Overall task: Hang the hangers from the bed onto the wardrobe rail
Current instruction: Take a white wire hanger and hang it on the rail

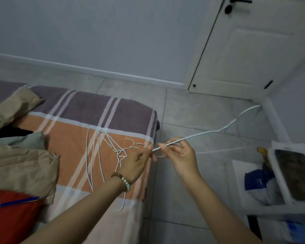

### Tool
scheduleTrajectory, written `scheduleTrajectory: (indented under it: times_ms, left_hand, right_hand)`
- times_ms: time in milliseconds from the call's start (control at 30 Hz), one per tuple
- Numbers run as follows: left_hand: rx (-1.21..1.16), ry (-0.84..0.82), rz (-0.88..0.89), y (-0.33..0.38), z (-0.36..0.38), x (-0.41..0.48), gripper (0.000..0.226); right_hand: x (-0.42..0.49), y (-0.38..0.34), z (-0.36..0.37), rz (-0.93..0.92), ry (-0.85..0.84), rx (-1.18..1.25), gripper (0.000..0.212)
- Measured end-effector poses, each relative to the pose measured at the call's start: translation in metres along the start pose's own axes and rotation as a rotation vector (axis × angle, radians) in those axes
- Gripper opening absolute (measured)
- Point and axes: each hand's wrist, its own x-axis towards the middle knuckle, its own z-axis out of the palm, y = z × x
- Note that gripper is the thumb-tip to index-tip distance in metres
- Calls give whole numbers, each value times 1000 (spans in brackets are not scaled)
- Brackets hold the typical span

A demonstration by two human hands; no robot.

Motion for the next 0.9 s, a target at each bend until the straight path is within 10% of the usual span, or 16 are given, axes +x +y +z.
scheduleTrajectory:
  times_ms: [500,900]
  left_hand:
    - [-165,-881,421,447,150,-79,25]
    - [-237,-1070,572,649,344,-228,22]
  right_hand:
    - [-165,-394,-223,-571,435,-171,18]
    - [-326,-560,-412,-779,705,-163,19]
